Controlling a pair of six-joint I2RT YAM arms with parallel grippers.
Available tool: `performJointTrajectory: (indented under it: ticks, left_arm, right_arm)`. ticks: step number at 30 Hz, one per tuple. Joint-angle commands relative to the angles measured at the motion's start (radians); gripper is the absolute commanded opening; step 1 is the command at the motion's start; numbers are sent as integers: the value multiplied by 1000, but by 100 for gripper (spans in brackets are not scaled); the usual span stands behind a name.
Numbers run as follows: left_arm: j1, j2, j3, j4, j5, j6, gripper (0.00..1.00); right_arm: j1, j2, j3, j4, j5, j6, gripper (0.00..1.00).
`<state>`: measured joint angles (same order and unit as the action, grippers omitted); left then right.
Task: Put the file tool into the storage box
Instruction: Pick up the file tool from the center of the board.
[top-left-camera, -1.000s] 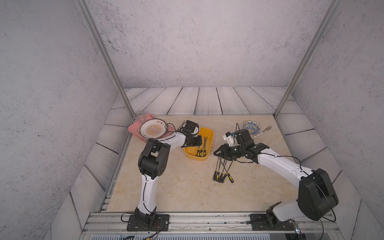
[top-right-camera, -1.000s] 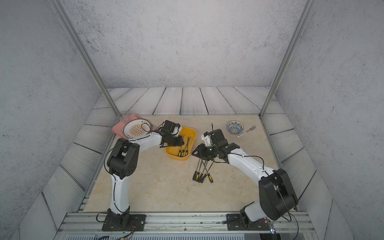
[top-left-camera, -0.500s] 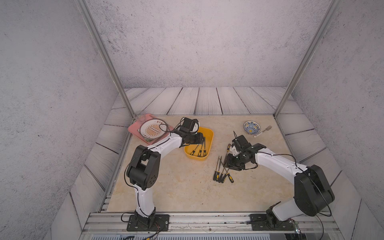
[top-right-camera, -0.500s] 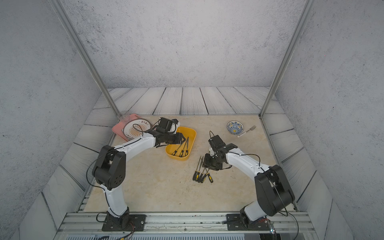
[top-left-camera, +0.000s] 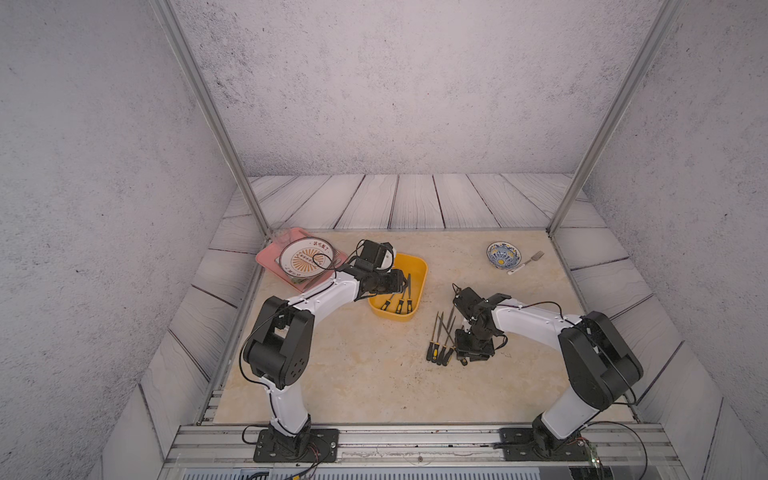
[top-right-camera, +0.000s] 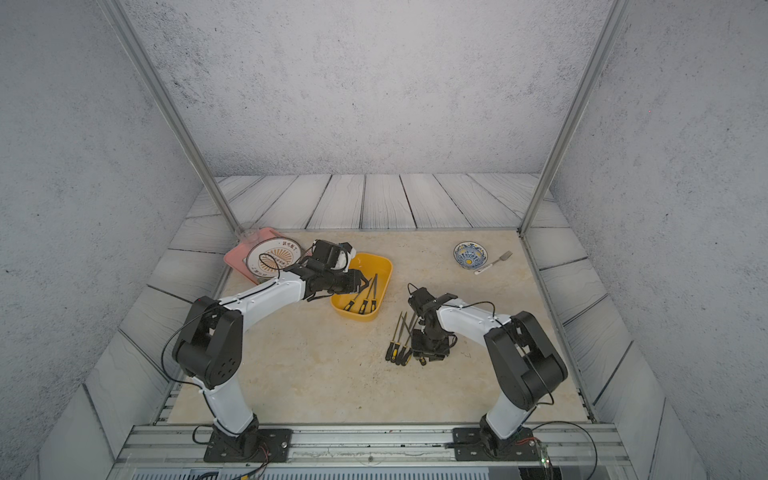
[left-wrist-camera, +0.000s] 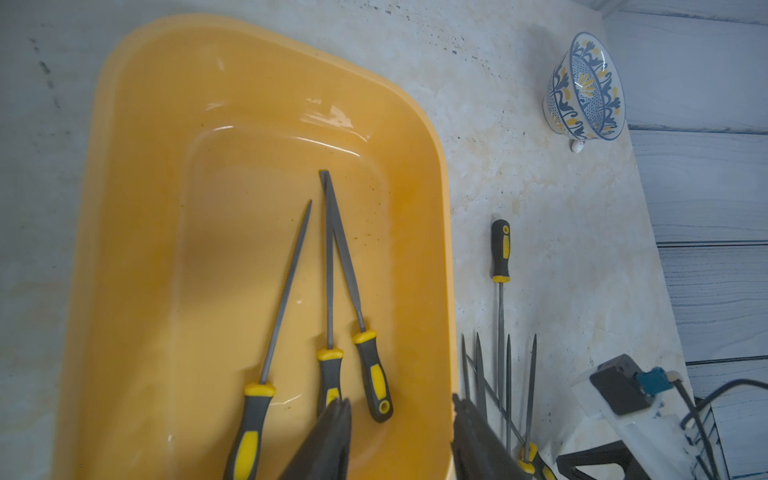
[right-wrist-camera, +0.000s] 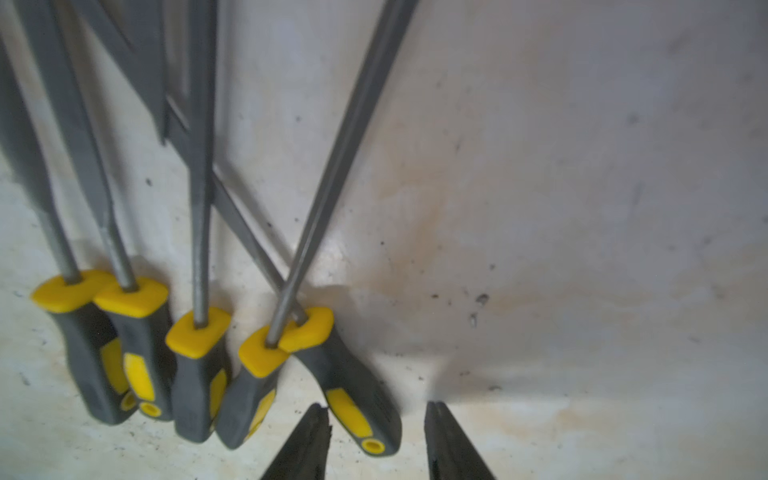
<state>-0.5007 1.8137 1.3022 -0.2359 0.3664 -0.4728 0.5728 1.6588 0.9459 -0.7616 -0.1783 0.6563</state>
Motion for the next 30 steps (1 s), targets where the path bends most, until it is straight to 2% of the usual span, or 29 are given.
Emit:
performJointTrajectory:
  ticks: [1,4,6,7,11,13,19,24,26,28,30]
  left_arm:
    - [-1,8,8,1,21,-9,45]
    - [0,8,7,1,25,-13,45]
    - [-2,6,4,1,28,-13,45]
    - [-1,6,4,1,29,-13,45]
    - [-1,1,8,3,36,-14,45]
    - [0,-2,8,3,42,-19,45]
    - [-1,0,7,17,67,-32,46]
    - [-2,-1,7,49,120,-63,51]
    - [-2,-1,0,84,163,-81,54]
    - [-4,-3,-8,136,225,-99,61]
    - [-10,-2,-16,188,282,-121,63]
  right_arm:
    - [25,40,30,-2,30,-10,43]
    - [40,81,62,-4,43,-13,42]
    - [45,108,79,-7,59,-17,38]
    - [48,117,83,-7,66,-17,34]
    - [47,139,98,-22,107,-15,11]
    - [46,127,101,-32,128,-11,5]
    - [46,44,138,-94,196,5,3]
    - [45,-14,194,-161,279,6,3]
    - [46,-46,188,-124,239,-9,3]
    - [45,-83,175,-57,150,-34,4]
    - [45,-114,159,23,51,-48,4]
